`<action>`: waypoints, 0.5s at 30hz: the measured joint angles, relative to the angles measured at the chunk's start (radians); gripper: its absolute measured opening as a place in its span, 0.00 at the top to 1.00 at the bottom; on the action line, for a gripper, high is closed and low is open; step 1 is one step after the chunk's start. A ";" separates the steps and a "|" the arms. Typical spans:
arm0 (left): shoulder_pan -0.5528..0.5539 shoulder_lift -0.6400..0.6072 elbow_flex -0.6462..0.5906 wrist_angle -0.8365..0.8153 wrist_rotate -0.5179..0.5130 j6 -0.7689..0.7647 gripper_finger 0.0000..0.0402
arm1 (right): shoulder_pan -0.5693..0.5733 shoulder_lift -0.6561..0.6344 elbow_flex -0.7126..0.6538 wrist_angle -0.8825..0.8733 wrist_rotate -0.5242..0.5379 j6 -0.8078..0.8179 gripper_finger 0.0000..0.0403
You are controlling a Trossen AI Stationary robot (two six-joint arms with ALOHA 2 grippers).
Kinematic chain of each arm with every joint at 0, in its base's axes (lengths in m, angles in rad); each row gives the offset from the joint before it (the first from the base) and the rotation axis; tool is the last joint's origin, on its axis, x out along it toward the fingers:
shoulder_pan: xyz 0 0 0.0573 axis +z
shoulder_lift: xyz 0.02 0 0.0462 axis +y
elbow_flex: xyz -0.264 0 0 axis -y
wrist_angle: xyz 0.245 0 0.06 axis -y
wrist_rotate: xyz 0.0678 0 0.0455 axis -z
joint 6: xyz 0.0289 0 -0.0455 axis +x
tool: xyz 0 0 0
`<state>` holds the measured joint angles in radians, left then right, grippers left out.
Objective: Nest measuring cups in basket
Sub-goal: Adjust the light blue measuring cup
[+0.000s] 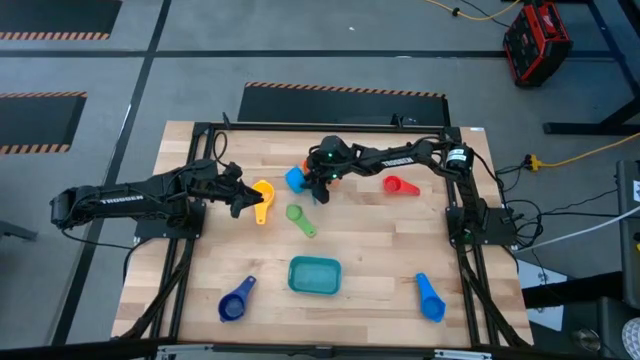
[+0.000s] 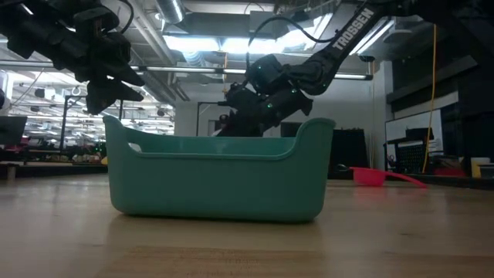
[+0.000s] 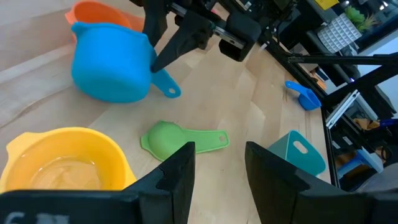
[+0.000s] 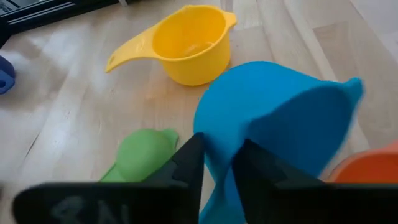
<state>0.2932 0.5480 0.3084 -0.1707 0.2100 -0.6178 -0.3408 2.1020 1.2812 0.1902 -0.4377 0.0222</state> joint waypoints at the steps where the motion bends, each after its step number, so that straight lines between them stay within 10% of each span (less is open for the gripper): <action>1: 0.000 0.000 0.000 0.000 0.000 0.000 0.67 | 0.000 0.000 0.000 0.000 0.000 0.001 0.82; 15: 0.000 0.000 0.000 0.000 0.000 0.000 0.67 | 0.000 -0.002 0.000 -0.002 -0.051 0.031 0.96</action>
<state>0.2932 0.5480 0.3084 -0.1707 0.2100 -0.6178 -0.3409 2.0999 1.2812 0.1879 -0.4885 0.0532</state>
